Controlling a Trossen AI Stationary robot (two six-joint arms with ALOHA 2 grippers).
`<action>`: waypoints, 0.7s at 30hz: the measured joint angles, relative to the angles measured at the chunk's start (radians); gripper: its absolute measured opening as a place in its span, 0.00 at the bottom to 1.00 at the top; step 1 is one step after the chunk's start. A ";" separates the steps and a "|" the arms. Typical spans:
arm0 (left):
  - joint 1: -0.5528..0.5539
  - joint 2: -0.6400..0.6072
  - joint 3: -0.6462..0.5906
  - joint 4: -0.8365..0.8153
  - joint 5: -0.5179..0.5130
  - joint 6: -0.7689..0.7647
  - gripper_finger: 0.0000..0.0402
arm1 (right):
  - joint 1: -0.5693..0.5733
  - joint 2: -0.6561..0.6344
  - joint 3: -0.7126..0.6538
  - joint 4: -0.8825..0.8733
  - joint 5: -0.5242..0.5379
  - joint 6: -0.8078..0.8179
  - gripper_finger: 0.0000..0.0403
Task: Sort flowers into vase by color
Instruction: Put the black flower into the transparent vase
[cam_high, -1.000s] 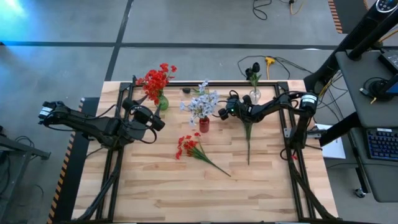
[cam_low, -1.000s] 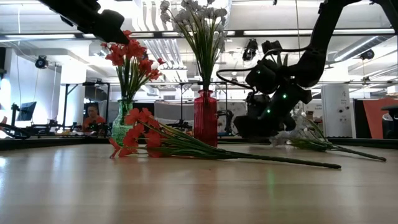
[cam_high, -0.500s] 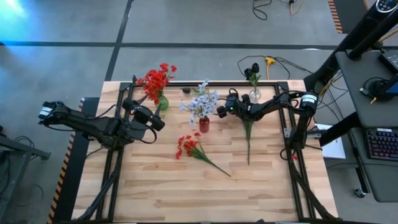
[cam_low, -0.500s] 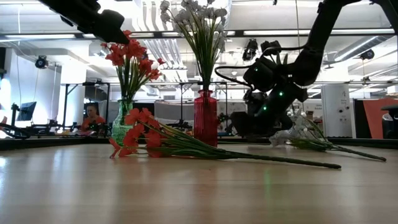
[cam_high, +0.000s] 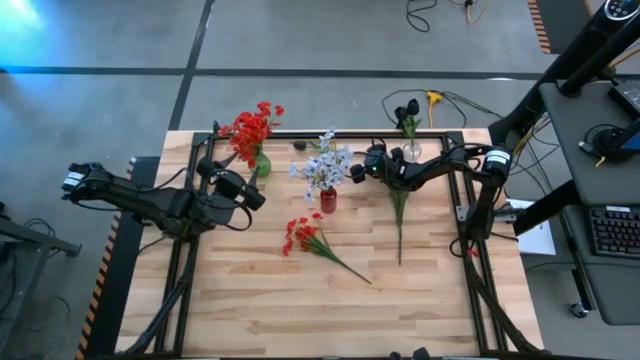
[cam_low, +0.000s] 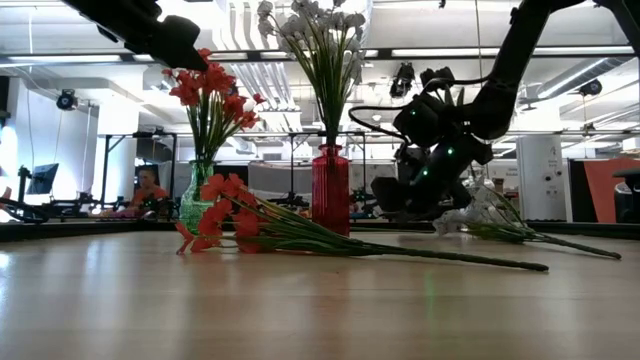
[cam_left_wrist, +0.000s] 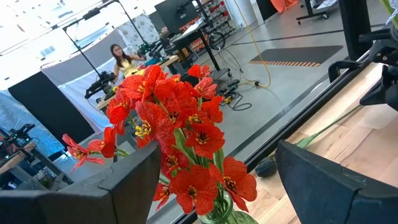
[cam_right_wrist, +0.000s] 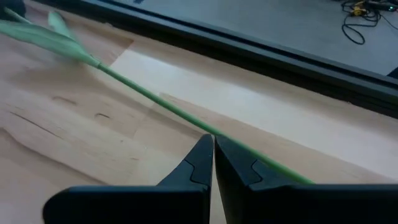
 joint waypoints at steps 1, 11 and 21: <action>0.000 0.000 0.000 0.000 0.000 0.000 0.73 | 0.000 0.005 0.000 0.011 -0.001 0.000 0.02; 0.000 0.000 0.000 0.000 0.000 0.000 0.73 | 0.001 0.046 0.001 0.065 -0.019 0.002 0.02; 0.000 0.000 0.000 0.000 0.000 0.000 0.73 | -0.005 0.046 0.069 0.052 -0.021 -0.020 0.02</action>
